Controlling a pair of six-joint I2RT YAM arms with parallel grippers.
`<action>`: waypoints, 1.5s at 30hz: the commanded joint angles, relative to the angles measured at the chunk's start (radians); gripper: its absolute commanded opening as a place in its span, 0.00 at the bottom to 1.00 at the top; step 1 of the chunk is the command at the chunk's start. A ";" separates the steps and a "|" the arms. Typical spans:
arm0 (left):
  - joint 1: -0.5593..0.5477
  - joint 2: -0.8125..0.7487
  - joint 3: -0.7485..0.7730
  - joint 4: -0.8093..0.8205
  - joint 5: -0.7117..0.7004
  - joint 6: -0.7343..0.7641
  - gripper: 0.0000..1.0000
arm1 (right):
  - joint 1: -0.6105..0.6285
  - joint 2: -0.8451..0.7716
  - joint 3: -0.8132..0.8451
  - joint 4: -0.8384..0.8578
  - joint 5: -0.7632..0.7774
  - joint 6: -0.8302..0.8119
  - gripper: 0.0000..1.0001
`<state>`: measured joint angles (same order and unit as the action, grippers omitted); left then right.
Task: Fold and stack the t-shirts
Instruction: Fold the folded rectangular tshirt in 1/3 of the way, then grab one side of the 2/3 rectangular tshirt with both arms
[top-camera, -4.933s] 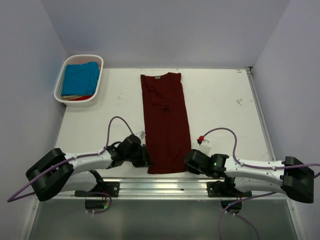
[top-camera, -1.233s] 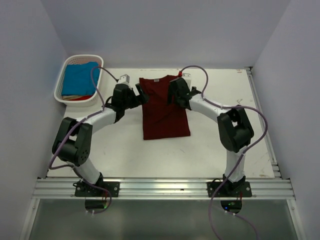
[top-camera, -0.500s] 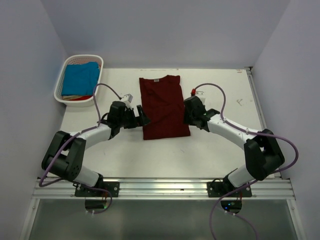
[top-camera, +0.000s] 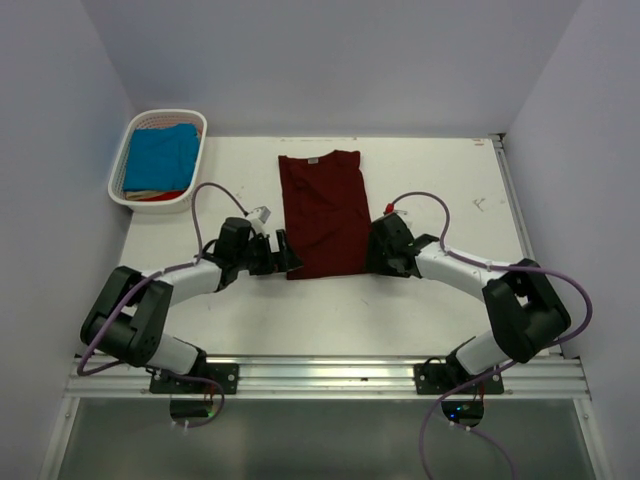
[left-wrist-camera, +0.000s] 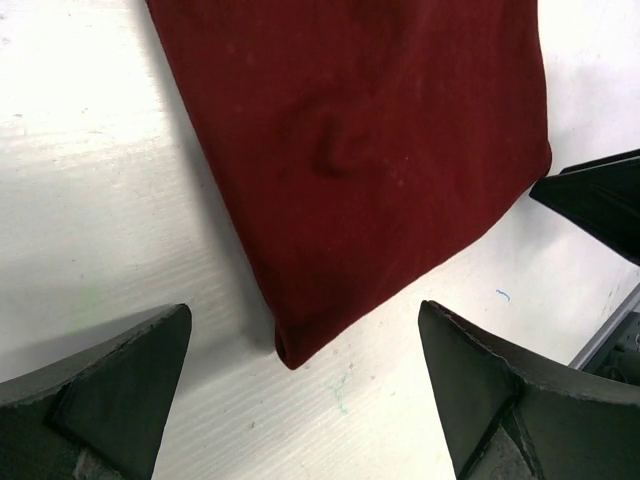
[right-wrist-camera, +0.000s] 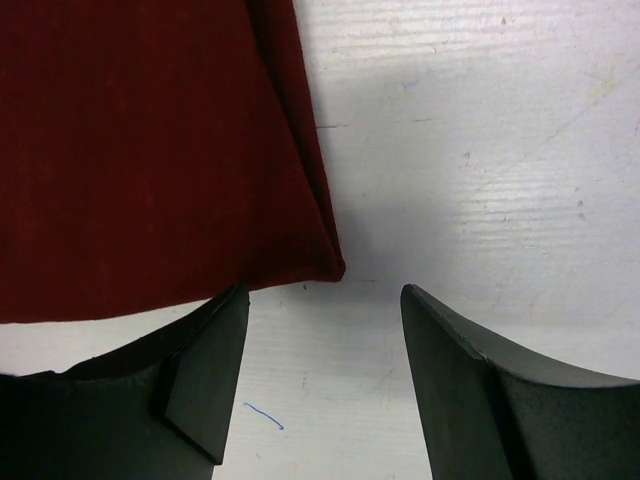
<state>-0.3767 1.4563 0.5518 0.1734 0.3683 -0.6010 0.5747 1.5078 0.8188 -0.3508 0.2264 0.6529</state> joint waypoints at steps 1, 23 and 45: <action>-0.008 0.036 -0.026 0.070 0.060 -0.013 1.00 | -0.003 -0.014 -0.015 0.041 -0.036 0.013 0.66; -0.096 0.231 -0.006 -0.071 -0.035 -0.020 0.57 | -0.003 0.034 -0.073 0.139 -0.035 -0.015 0.38; -0.096 0.213 0.010 -0.118 -0.091 -0.013 0.71 | -0.018 0.117 0.089 -0.008 0.113 -0.093 0.65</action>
<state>-0.4744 1.6119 0.6098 0.2779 0.4183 -0.6621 0.5705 1.5776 0.8562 -0.3553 0.2928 0.5861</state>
